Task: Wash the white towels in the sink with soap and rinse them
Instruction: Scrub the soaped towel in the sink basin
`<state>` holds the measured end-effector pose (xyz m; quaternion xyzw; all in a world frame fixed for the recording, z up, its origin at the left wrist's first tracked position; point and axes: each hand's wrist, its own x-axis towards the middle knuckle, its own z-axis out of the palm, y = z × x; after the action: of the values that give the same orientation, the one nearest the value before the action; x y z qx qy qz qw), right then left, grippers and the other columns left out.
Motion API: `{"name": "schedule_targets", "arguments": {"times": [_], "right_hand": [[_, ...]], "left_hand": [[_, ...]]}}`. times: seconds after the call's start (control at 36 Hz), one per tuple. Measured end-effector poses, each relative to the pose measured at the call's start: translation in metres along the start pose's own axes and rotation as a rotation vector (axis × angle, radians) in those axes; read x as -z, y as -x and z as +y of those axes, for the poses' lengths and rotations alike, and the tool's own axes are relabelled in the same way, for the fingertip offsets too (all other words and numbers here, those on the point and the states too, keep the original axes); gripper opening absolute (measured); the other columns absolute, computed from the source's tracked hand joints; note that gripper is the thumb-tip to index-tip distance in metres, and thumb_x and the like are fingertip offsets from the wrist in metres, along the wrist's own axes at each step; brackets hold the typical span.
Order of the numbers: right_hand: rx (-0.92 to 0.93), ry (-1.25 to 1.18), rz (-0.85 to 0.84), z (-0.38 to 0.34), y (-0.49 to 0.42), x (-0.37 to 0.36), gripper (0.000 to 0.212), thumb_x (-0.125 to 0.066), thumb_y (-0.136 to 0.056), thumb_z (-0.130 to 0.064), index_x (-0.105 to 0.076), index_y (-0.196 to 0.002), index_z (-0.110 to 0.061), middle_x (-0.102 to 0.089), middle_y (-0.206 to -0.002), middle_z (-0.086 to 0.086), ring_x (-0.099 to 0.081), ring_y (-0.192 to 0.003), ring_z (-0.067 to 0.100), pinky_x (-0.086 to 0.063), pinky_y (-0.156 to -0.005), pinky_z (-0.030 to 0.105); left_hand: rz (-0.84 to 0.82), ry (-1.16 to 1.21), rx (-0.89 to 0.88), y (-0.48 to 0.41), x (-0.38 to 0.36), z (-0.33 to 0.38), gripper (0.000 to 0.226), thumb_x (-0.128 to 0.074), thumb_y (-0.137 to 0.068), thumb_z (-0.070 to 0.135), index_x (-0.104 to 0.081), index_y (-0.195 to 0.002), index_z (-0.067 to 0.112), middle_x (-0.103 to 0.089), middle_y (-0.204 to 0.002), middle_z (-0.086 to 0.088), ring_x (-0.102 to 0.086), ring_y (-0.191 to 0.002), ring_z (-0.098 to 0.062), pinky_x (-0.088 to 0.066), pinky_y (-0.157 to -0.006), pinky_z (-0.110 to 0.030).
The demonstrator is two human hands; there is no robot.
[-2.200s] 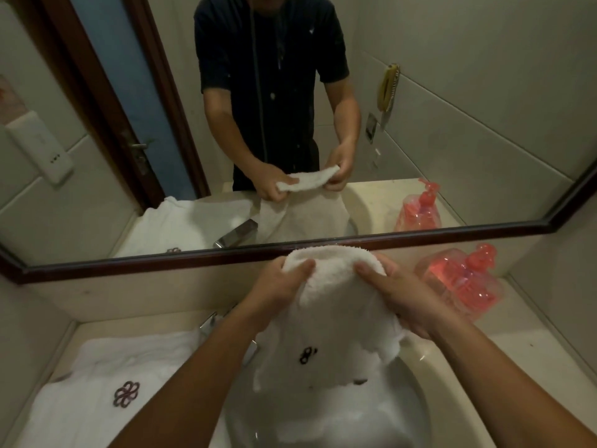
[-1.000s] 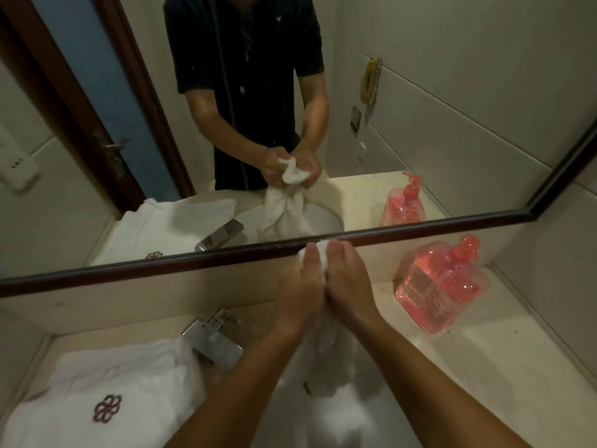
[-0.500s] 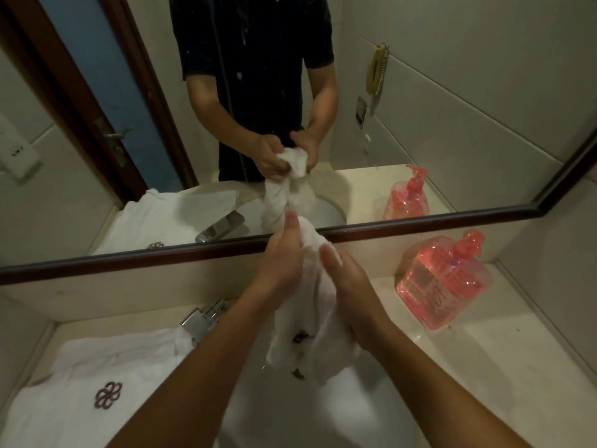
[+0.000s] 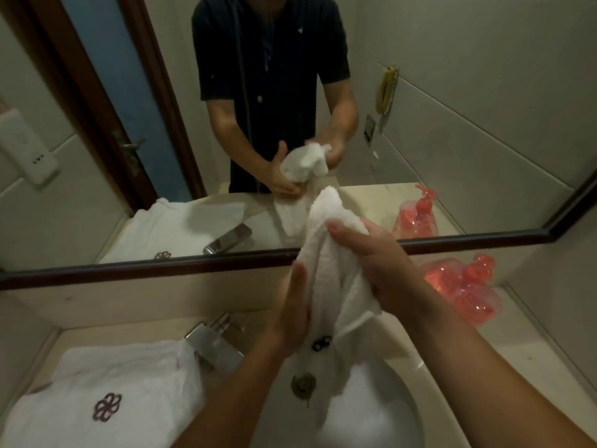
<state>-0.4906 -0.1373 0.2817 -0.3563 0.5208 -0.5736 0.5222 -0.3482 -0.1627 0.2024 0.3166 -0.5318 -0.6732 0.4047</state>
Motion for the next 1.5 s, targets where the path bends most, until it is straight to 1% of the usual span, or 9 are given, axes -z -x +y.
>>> {"name": "schedule_targets", "arguments": {"times": [0.22, 0.39, 0.5, 0.64, 0.81, 0.97, 1.11, 1.28, 1.5], "right_hand": [[0.009, 0.34, 0.356, 0.035, 0.005, 0.045, 0.028, -0.05, -0.109, -0.046, -0.074, -0.105, -0.031, -0.076, -0.104, -0.007, -0.07, -0.106, 0.019, -0.057, -0.093, 0.041], [0.085, 0.228, 0.301, 0.074, 0.013, -0.02, 0.035, -0.044, -0.112, -0.044, -0.069, -0.103, -0.021, -0.073, -0.099, 0.0, -0.07, -0.098, 0.022, -0.058, -0.085, 0.034], [0.125, 0.19, 0.486, 0.074, -0.006, -0.024, 0.031, -0.042, -0.113, -0.043, -0.064, -0.102, -0.025, -0.071, -0.094, -0.002, -0.071, -0.091, 0.018, -0.061, -0.088, 0.049], [0.127, 0.228, 0.322, 0.082, 0.036, -0.051, 0.03, -0.04, -0.113, -0.04, -0.065, -0.108, -0.025, -0.071, -0.095, -0.01, -0.069, -0.089, 0.004, -0.058, -0.074, 0.021], [0.074, 0.267, 0.475, 0.069, -0.009, -0.029, 0.033, -0.041, -0.114, -0.04, -0.067, -0.101, -0.024, -0.072, -0.095, -0.001, -0.07, -0.09, 0.015, -0.061, -0.089, 0.045], [0.11, 0.329, 0.283, 0.092, 0.038, -0.055, 0.033, -0.038, -0.115, -0.034, -0.065, -0.099, -0.023, -0.069, -0.09, -0.007, -0.066, -0.085, 0.002, -0.055, -0.075, 0.022], [0.078, 0.295, 0.471, 0.076, -0.009, -0.031, 0.035, -0.04, -0.114, -0.039, -0.067, -0.097, -0.025, -0.073, -0.093, -0.002, -0.071, -0.09, 0.014, -0.06, -0.089, 0.047], [0.099, 0.34, 0.248, 0.083, 0.041, -0.058, 0.033, -0.037, -0.115, -0.034, -0.066, -0.102, -0.027, -0.069, -0.097, -0.009, -0.066, -0.089, -0.001, -0.056, -0.081, 0.023], [0.059, 0.335, 0.376, 0.076, 0.003, -0.037, 0.033, -0.037, -0.115, -0.039, -0.065, -0.104, -0.025, -0.07, -0.102, -0.001, -0.068, -0.096, 0.009, -0.058, -0.091, 0.043]], "left_hand": [[0.432, -0.065, 0.058, -0.011, 0.027, -0.008, 0.059, -0.048, -0.084, 0.077, -0.072, -0.111, 0.031, -0.078, -0.111, 0.007, -0.073, -0.106, -0.012, -0.058, -0.087, -0.031], [0.38, 0.054, 0.075, -0.015, -0.019, -0.004, 0.077, -0.036, -0.095, 0.077, -0.064, -0.134, 0.017, -0.075, -0.12, -0.005, -0.075, -0.105, -0.015, -0.062, -0.084, -0.03], [0.318, -0.13, 0.014, -0.012, -0.036, -0.004, 0.051, -0.037, -0.101, 0.06, -0.071, -0.103, 0.022, -0.078, -0.083, 0.012, -0.074, -0.076, 0.002, -0.055, -0.061, -0.014], [0.456, -0.148, 0.018, -0.03, -0.013, 0.0, 0.05, -0.042, -0.107, 0.054, -0.069, -0.094, 0.015, -0.075, -0.084, -0.003, -0.073, -0.073, -0.008, -0.058, -0.062, -0.021], [0.391, -0.208, 0.011, -0.015, -0.024, -0.014, 0.064, -0.037, -0.104, 0.07, -0.076, -0.105, 0.019, -0.08, -0.094, 0.0, -0.077, -0.088, -0.012, -0.064, -0.082, -0.037], [0.448, -0.157, 0.119, -0.028, 0.0, -0.002, 0.06, -0.034, -0.11, 0.057, -0.072, -0.092, 0.015, -0.078, -0.085, -0.004, -0.076, -0.081, -0.017, -0.06, -0.068, -0.022], [0.335, -0.122, 0.031, -0.009, -0.02, -0.01, 0.066, -0.033, -0.104, 0.066, -0.077, -0.108, 0.017, -0.081, -0.098, -0.002, -0.078, -0.092, -0.012, -0.064, -0.08, -0.031], [0.445, -0.062, 0.165, -0.026, -0.001, 0.005, 0.062, -0.031, -0.111, 0.056, -0.073, -0.098, 0.012, -0.078, -0.086, -0.002, -0.075, -0.071, -0.003, -0.057, -0.06, -0.019], [0.439, -0.14, 0.015, -0.019, -0.019, -0.002, 0.061, -0.032, -0.108, 0.059, -0.074, -0.099, 0.016, -0.079, -0.09, -0.003, -0.077, -0.084, -0.014, -0.059, -0.069, -0.022]]}}
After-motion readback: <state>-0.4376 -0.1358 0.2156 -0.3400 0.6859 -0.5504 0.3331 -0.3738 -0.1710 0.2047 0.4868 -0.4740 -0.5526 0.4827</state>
